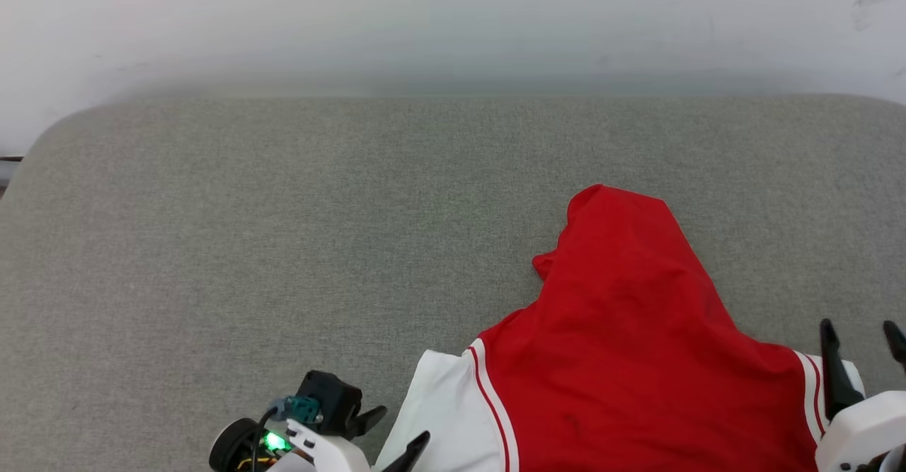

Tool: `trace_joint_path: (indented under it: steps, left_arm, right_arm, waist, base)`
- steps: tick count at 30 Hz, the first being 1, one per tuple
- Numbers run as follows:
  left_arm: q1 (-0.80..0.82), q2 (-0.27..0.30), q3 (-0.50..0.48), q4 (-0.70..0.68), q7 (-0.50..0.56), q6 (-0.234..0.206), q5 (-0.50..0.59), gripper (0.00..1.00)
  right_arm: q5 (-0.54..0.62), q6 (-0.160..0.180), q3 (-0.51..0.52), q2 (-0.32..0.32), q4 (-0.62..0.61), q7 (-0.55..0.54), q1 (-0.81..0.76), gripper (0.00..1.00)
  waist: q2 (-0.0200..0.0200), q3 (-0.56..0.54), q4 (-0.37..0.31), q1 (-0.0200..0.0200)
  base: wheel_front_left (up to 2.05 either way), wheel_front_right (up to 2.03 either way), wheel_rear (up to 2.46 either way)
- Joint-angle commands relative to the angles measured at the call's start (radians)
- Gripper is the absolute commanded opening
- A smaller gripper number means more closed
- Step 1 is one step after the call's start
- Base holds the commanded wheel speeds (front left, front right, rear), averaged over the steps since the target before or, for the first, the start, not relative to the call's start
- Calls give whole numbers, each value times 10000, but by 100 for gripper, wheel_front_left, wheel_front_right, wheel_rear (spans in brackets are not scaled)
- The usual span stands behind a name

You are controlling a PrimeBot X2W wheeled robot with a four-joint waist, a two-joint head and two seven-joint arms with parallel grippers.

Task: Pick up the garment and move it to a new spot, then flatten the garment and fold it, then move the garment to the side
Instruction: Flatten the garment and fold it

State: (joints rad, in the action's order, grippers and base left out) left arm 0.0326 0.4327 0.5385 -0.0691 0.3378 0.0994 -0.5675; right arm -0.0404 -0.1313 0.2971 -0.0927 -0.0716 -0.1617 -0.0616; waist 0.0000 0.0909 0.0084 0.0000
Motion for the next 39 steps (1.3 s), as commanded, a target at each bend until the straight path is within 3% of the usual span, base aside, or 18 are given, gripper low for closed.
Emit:
trace_joint_path:
  steps: [1,4,9,23,24,25,30,39]
  left_arm:
    - [38,83,-38,-304,464,-257,-27,100]
    - [235,252,59,-370,1156,-555,167,100]
    - [672,69,177,-125,1617,-732,241,100]
    - [1572,-286,646,2147,1639,-517,632,100]
    - [1579,-261,691,2341,1638,-508,691,47]
    - [1592,-237,729,2515,1616,-508,751,0]
    - [1788,-296,590,2959,1109,-466,701,0]
    - [2555,25,-362,3330,99,-940,708,0]
  right_arm:
    - [78,11,-136,80,24,-24,-33,100]
    - [115,11,-271,116,76,18,103,100]
    - [97,12,-317,149,137,114,293,100]
    - [74,11,-475,127,338,298,549,100]
    - [79,11,-501,114,347,309,566,100]
    - [82,11,-523,104,352,317,581,100]
    - [115,11,-558,31,396,316,526,100]
    - [151,11,-737,-38,351,209,451,100]
  waist:
    - [0,130,-68,0]
    - [0,302,-202,0]
    - [0,550,-469,0]
    - [0,1065,-1091,0]
    - [0,1078,-1113,0]
    - [0,1085,-1131,0]
    - [0,987,-1140,0]
    - [0,849,-1049,0]
  base:
    - [0,0,0]
    - [0,0,0]
    - [0,0,0]
    - [0,0,0]
    - [0,0,0]
    - [0,0,0]
    - [0,0,0]
    - [0,0,0]
